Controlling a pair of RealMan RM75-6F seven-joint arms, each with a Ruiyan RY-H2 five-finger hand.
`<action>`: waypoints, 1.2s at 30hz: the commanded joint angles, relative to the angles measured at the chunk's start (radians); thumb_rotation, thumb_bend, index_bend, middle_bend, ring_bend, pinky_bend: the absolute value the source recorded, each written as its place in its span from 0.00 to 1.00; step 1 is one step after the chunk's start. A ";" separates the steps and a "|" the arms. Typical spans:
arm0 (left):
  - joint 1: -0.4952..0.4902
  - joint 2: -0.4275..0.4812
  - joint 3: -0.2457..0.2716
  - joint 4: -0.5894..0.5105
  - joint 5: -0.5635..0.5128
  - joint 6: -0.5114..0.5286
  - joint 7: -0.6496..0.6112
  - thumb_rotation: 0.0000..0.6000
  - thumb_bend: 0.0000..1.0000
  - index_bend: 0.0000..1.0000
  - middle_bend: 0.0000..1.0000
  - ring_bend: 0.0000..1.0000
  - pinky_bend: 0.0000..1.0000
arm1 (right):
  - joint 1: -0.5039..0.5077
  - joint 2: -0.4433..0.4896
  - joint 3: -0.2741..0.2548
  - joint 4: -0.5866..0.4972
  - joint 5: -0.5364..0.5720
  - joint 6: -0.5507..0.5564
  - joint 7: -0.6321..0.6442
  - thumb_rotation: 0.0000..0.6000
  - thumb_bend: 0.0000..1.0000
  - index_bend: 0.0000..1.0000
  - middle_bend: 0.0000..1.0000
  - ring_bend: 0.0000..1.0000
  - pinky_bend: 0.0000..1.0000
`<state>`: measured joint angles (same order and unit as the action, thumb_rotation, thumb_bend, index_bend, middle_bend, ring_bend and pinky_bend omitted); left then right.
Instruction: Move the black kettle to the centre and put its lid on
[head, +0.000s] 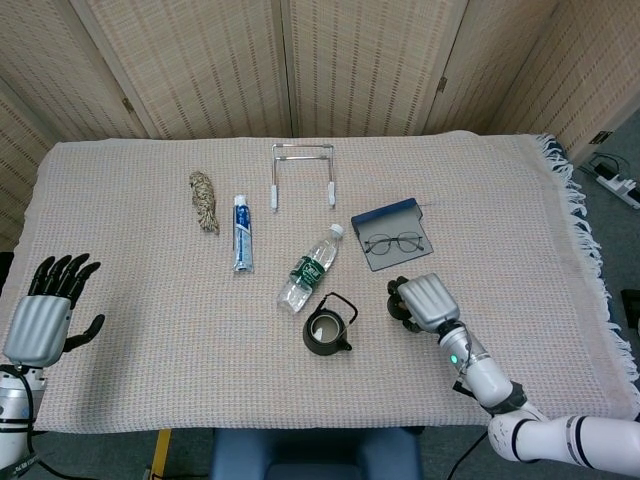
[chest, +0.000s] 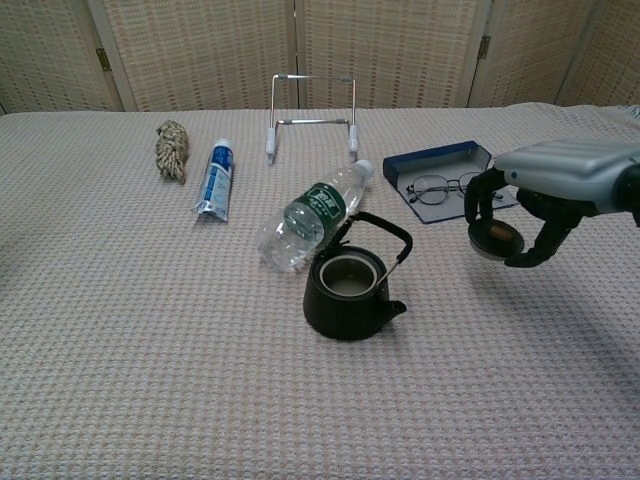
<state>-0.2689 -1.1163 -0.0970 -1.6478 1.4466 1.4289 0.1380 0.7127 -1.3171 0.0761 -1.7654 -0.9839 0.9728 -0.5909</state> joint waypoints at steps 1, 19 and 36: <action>0.002 0.003 0.000 -0.003 0.000 0.000 0.003 1.00 0.29 0.12 0.06 0.04 0.00 | 0.010 0.070 0.025 -0.117 -0.051 -0.002 0.042 1.00 0.28 0.44 0.43 0.78 0.85; 0.011 0.007 0.005 -0.005 0.008 -0.010 0.004 1.00 0.29 0.12 0.06 0.04 0.00 | 0.218 -0.097 0.053 -0.124 0.129 -0.038 -0.190 1.00 0.28 0.44 0.42 0.78 0.85; 0.014 0.008 0.005 0.003 0.010 -0.020 -0.009 1.00 0.29 0.12 0.06 0.04 0.00 | 0.311 -0.201 0.018 -0.058 0.232 0.015 -0.288 1.00 0.28 0.44 0.38 0.78 0.85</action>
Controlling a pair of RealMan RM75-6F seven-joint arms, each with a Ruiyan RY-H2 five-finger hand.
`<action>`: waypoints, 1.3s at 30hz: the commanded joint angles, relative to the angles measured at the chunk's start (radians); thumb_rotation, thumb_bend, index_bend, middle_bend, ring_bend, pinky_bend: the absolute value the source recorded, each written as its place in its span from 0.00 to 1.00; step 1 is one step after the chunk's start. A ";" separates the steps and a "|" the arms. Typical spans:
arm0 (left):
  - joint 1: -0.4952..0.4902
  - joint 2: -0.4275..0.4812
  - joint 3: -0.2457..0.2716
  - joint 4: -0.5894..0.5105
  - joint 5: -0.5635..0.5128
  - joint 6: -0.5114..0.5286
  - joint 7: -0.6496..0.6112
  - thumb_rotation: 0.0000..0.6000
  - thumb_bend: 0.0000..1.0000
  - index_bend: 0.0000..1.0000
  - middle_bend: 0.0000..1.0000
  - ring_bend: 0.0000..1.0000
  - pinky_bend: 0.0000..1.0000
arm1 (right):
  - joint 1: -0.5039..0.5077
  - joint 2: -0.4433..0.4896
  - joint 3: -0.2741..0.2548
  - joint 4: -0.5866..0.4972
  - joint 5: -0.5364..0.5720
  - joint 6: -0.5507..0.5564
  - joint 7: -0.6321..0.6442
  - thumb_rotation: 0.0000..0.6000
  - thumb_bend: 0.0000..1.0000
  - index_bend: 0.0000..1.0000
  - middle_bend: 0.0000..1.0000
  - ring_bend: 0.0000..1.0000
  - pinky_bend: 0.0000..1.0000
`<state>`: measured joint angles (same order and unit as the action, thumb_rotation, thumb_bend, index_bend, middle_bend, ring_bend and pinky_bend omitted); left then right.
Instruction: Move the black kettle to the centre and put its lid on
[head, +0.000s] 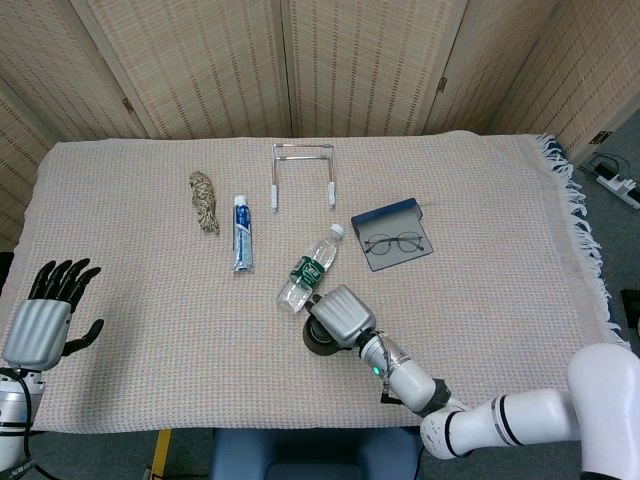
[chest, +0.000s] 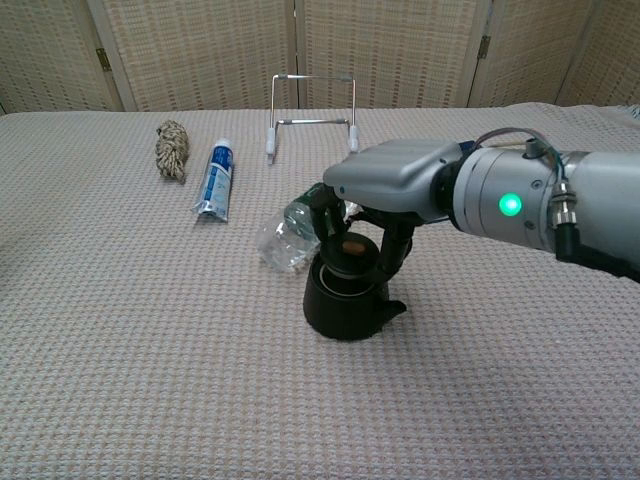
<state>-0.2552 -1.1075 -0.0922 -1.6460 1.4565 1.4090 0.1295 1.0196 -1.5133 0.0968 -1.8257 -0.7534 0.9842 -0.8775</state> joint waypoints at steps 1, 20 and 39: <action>0.001 0.000 0.000 0.002 0.000 0.000 -0.001 1.00 0.29 0.12 0.06 0.04 0.00 | 0.005 -0.006 -0.005 0.003 0.002 0.005 -0.002 1.00 0.28 0.44 0.38 0.78 0.85; 0.005 0.000 -0.002 0.006 0.008 0.004 -0.011 1.00 0.29 0.12 0.06 0.04 0.00 | -0.017 0.042 -0.048 -0.069 -0.067 0.064 0.035 1.00 0.28 0.29 0.26 0.78 0.85; 0.026 -0.002 -0.026 0.041 -0.102 -0.017 -0.030 1.00 0.29 0.12 0.06 0.04 0.00 | -0.466 0.384 -0.253 -0.077 -0.574 0.455 0.504 1.00 0.28 0.26 0.24 0.24 0.20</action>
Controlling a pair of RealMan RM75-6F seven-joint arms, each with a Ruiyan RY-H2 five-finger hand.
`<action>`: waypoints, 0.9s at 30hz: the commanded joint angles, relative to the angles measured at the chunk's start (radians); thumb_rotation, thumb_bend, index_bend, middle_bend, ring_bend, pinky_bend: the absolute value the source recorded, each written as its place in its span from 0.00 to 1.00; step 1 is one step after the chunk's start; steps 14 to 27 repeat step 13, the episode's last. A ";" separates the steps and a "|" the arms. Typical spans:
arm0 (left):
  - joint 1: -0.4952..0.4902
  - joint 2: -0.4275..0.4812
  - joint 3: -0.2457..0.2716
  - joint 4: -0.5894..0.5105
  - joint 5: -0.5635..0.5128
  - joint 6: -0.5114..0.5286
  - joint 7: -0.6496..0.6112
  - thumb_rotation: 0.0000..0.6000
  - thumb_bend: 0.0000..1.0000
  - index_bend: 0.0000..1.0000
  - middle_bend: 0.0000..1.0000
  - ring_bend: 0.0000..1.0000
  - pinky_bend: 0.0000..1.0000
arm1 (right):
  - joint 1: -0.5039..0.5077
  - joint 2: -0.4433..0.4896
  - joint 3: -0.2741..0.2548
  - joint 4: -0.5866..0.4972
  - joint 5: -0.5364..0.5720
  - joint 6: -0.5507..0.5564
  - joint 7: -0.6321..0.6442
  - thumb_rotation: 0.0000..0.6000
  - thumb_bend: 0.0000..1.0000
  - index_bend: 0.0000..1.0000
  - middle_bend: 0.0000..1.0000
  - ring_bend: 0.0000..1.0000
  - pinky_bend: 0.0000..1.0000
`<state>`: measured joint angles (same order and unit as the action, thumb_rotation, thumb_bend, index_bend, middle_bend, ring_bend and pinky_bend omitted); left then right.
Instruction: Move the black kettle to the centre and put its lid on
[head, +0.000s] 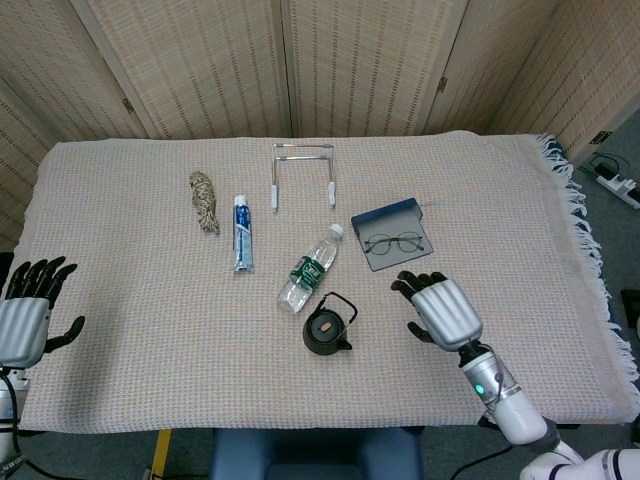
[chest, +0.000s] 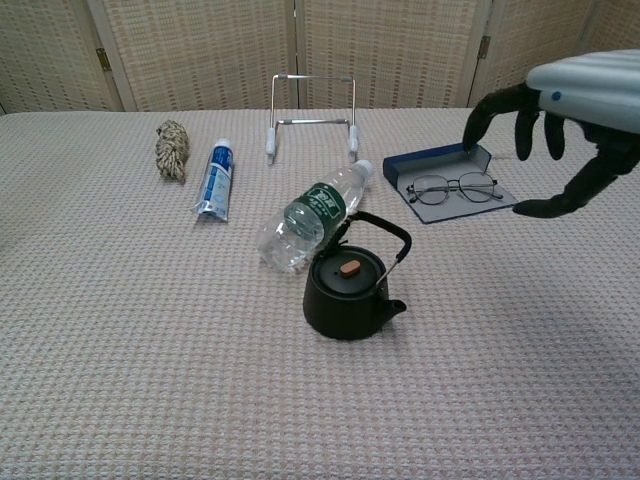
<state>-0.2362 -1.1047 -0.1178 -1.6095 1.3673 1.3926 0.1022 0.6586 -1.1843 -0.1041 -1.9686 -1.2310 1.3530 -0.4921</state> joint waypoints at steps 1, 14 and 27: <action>0.010 -0.006 0.001 0.006 -0.016 -0.001 -0.001 1.00 0.29 0.12 0.06 0.04 0.00 | -0.128 0.059 -0.059 0.084 -0.113 0.104 0.144 1.00 0.28 0.24 0.22 0.21 0.18; 0.062 -0.034 0.034 -0.008 0.003 0.063 0.061 1.00 0.29 0.12 0.06 0.04 0.00 | -0.391 0.084 -0.094 0.230 -0.197 0.291 0.300 1.00 0.28 0.16 0.13 0.13 0.07; 0.062 -0.034 0.034 -0.008 0.003 0.063 0.061 1.00 0.29 0.12 0.06 0.04 0.00 | -0.391 0.084 -0.094 0.230 -0.197 0.291 0.300 1.00 0.28 0.16 0.13 0.13 0.07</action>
